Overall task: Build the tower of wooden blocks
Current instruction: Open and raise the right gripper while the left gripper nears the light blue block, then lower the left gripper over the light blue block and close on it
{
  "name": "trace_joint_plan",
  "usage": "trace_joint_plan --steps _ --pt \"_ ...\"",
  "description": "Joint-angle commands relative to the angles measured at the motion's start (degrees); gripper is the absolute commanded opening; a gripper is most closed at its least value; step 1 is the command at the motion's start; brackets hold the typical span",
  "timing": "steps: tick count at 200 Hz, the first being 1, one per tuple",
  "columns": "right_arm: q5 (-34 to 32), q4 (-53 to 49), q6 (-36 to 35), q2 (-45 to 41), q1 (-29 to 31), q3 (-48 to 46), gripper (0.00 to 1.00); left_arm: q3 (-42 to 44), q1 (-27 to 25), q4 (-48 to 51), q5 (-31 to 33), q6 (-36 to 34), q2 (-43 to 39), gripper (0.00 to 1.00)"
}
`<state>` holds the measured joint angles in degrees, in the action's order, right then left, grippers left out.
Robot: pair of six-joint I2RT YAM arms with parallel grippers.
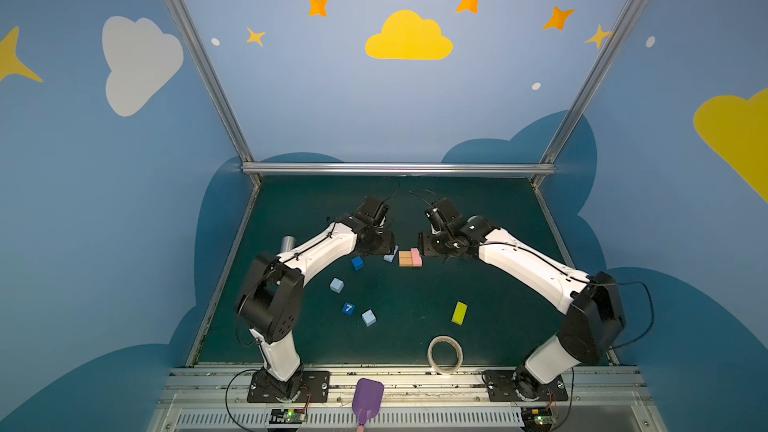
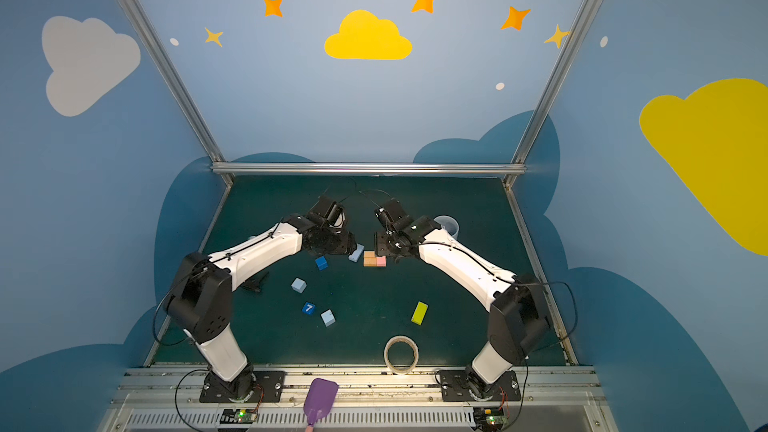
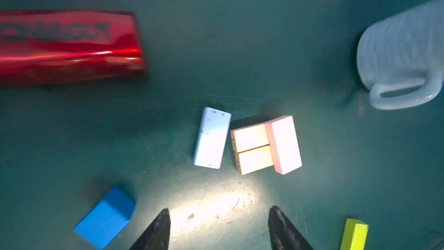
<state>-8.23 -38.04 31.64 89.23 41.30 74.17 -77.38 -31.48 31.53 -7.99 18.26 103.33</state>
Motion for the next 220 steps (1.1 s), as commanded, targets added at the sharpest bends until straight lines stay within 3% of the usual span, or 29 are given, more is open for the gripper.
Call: trace_joint_plan --steps 1,64,220 --pt "0.26 3.21 -0.7 -5.53 -1.75 -5.55 0.65 -2.19 -0.32 5.18 2.77 -2.76 3.44 0.65" --pt "3.86 8.39 -0.26 -16.04 -8.2 -16.52 0.65 -6.19 -1.46 7.63 5.61 -3.77 9.18 0.65" --pt "7.7 10.71 -0.61 -15.06 -10.8 -18.54 0.65 -10.93 -2.31 8.15 9.64 -1.69 15.78 0.56"
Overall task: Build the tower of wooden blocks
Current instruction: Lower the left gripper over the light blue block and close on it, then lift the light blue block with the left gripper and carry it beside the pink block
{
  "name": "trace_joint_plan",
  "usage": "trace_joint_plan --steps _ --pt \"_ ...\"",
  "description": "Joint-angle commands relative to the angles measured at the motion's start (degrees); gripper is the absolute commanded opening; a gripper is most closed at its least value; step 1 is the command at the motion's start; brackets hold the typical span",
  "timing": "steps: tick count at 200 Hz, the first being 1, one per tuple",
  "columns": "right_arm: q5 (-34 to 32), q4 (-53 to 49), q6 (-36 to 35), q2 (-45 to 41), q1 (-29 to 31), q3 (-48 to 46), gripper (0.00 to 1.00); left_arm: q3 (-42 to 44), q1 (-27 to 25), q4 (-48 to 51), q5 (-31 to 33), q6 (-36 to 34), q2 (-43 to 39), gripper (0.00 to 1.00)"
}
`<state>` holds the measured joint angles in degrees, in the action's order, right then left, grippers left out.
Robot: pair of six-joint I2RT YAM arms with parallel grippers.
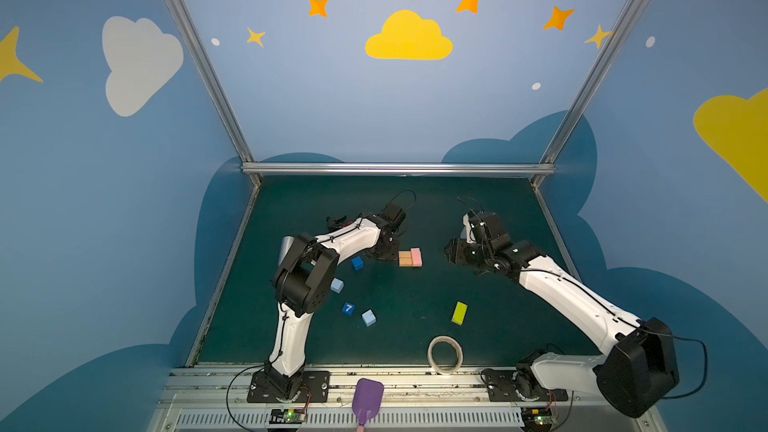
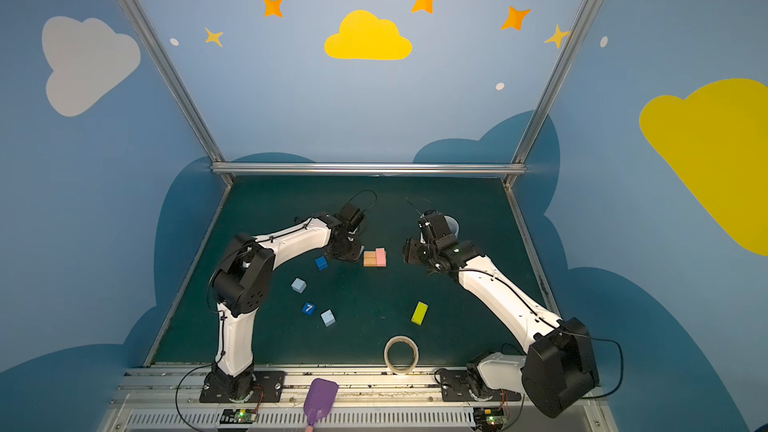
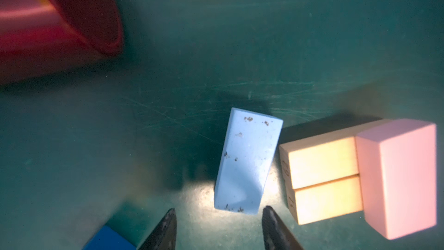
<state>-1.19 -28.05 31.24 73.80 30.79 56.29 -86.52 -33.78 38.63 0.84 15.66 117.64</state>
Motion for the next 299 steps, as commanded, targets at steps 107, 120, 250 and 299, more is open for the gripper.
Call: trace_joint_plan --steps 107,120,250,299 --pt "1.1 0.83 -0.13 0.65 -0.45 -0.83 0.65 -2.57 -0.07 0.06 -0.56 1.72 3.34 0.52" --pt "1.03 0.82 -0.13 0.64 -0.55 -0.97 0.65 -2.6 -0.1 -0.04 -0.64 1.85 3.59 0.49" --pt "1.01 0.81 0.04 0.5 -0.64 -1.27 0.65 -2.77 -0.05 -0.93 -1.24 2.64 4.08 0.3" --pt "1.06 0.81 0.06 0.67 -0.73 -1.45 0.65 -2.63 -0.07 -0.62 -0.68 3.44 3.1 0.18"
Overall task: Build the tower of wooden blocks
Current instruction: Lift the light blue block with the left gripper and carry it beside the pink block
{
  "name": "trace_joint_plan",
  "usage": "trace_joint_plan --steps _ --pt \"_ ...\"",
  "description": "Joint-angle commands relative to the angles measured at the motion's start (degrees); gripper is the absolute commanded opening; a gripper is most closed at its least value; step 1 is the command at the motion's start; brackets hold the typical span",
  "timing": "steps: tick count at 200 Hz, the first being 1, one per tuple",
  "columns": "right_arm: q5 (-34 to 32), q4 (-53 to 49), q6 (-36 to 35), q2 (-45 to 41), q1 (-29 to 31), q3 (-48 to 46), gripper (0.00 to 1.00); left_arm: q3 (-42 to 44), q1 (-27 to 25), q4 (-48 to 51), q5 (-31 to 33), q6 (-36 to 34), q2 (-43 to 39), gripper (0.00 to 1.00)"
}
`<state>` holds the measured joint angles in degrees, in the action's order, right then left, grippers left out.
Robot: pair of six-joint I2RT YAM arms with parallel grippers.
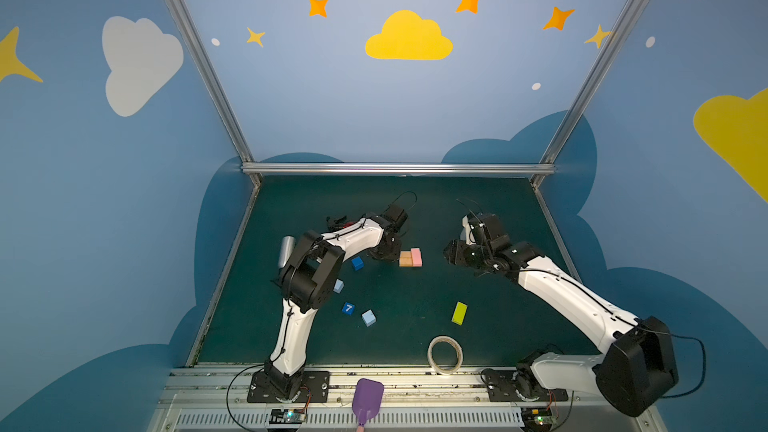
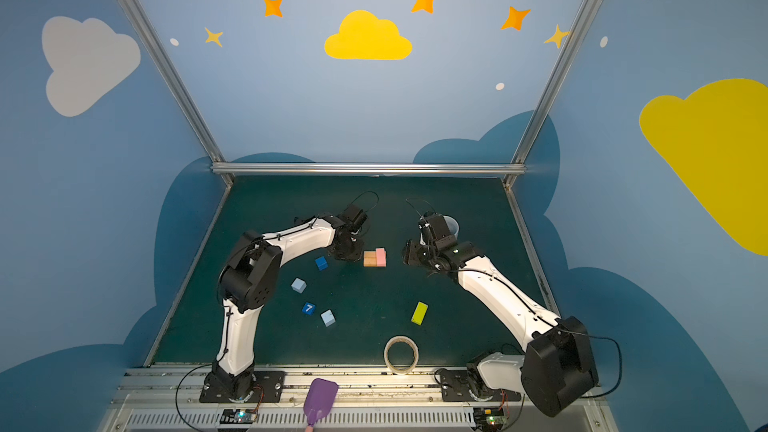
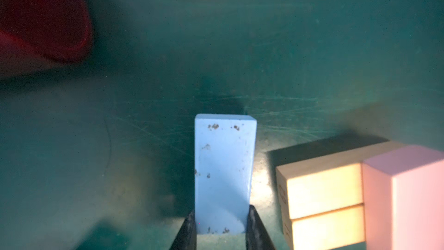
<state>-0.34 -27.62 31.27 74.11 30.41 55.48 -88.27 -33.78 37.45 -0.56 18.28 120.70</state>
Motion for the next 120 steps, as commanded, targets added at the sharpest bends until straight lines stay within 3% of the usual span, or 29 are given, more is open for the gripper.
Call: trace_joint_plan --steps 1,32,120 --pt "0.18 0.37 0.03 0.35 -0.36 -0.64 0.65 -0.91 -0.11 0.58 0.77 0.89 0.01 0.18" --pt "0.34 0.64 0.05 0.08 -0.34 -0.99 0.65 -0.81 -0.1 1.48 1.26 1.56 -1.79 0.14" --pt "1.56 1.8 -0.08 0.01 -0.33 -1.86 0.65 -1.02 -1.52 5.49 1.68 5.56 -8.01 0.13"
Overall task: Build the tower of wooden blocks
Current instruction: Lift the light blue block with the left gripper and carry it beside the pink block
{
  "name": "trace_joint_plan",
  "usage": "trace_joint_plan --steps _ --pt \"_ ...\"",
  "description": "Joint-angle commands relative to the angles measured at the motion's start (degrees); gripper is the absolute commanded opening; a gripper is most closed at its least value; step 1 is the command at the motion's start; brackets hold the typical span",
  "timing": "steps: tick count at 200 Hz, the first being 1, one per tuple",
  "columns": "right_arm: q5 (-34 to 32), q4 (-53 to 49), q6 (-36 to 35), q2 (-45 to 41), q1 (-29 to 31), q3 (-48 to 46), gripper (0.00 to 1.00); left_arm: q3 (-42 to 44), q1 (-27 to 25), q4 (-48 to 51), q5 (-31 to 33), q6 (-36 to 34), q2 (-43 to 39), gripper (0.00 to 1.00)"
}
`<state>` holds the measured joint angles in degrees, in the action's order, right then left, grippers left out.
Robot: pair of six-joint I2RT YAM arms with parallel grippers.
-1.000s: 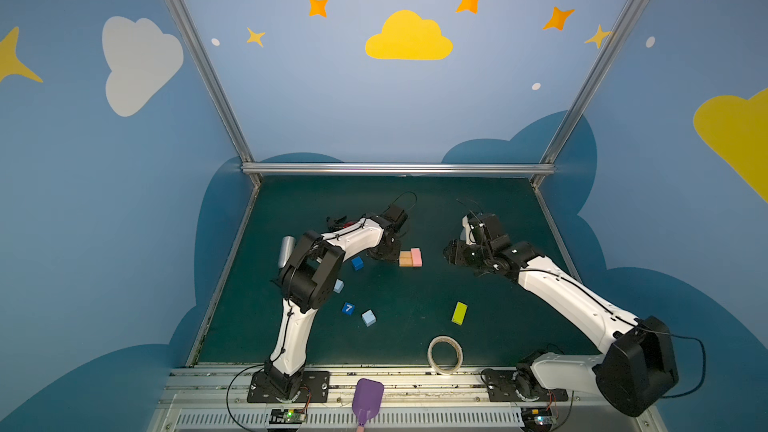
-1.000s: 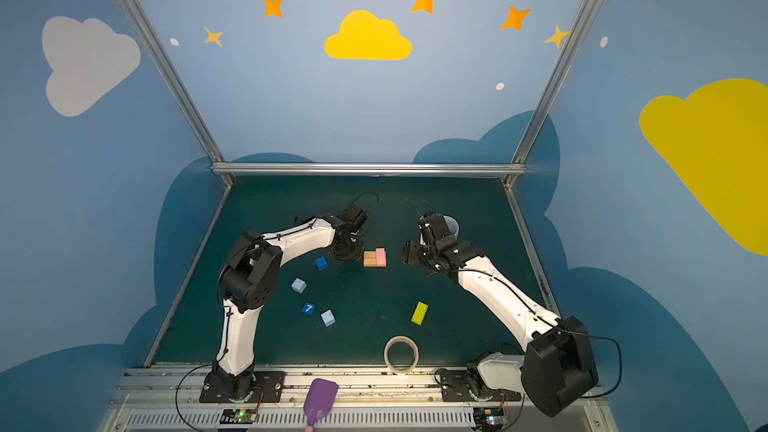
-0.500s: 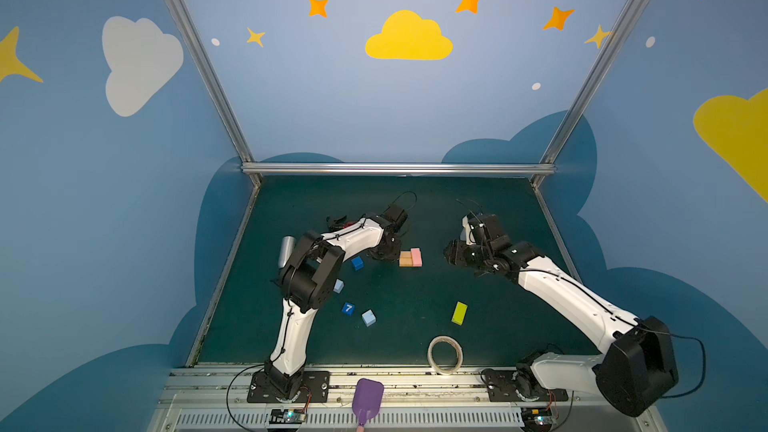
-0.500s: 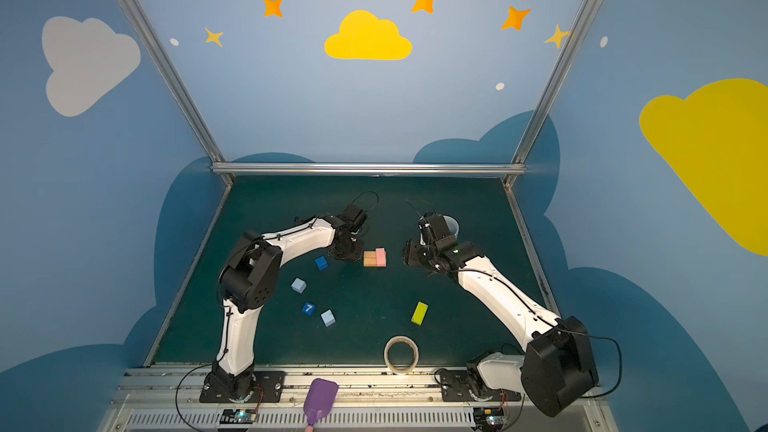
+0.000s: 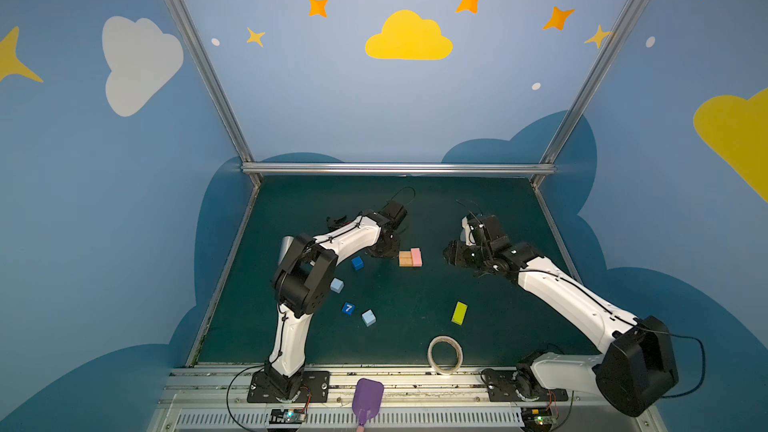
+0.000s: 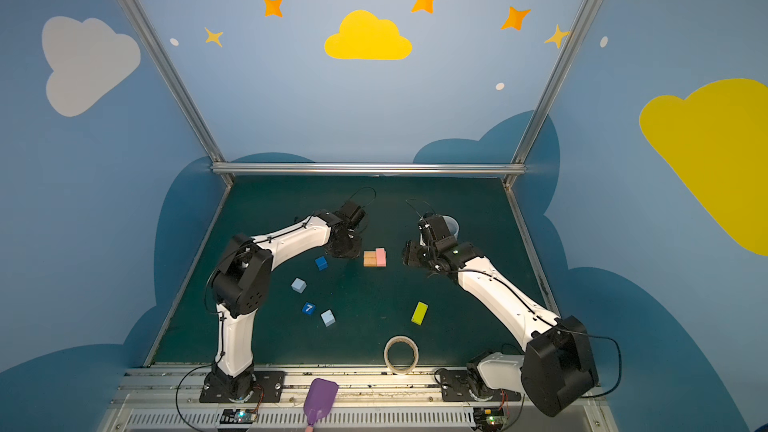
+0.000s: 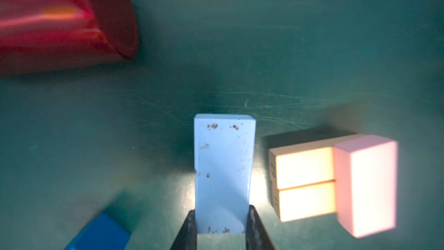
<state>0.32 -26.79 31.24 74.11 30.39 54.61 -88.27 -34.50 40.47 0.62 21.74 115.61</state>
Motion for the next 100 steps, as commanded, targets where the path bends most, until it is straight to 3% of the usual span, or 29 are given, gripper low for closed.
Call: trace_joint_plan --steps 1,100 --pt "0.91 1.0 -0.1 0.04 -0.32 -0.99 0.65 -0.98 -0.81 2.54 0.42 2.14 -2.92 0.13" --pt "1.7 3.03 -0.08 -1.89 -0.59 -4.02 0.65 -2.05 -6.45 4.18 -1.74 9.22 -1.84 0.13"
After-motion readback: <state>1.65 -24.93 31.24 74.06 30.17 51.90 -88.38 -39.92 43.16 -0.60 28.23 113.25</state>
